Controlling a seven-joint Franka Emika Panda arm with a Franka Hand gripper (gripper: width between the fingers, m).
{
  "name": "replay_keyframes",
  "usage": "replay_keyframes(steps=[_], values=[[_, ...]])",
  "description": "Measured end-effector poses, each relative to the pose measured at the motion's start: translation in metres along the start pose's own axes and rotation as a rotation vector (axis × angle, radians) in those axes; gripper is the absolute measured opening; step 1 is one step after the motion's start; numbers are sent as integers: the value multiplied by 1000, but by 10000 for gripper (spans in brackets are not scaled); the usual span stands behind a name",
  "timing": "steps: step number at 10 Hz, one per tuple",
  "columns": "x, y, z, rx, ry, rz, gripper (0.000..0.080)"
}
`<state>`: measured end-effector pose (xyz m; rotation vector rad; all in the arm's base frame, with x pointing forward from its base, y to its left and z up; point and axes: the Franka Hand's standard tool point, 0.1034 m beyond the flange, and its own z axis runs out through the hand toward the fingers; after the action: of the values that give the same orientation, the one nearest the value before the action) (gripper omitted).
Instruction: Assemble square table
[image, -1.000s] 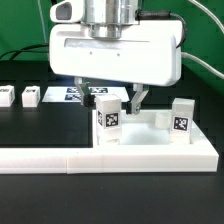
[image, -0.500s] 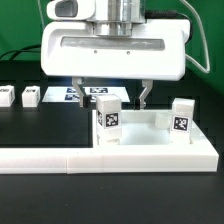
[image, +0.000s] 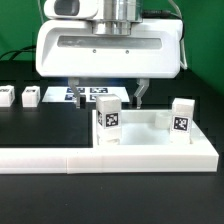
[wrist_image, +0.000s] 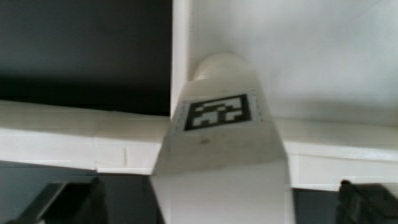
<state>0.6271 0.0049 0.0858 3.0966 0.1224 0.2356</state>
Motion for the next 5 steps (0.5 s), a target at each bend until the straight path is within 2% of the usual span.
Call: replay_keyframes(steps=[1, 2, 3, 4, 5], values=[[0, -1, 0, 0, 0, 12, 649], [0, 0, 1, 0, -1, 13, 555], [-1, 0, 1, 0, -2, 14, 417], [-1, 0, 1, 0, -2, 32, 417], [-1, 0, 1, 0, -2, 32, 289]])
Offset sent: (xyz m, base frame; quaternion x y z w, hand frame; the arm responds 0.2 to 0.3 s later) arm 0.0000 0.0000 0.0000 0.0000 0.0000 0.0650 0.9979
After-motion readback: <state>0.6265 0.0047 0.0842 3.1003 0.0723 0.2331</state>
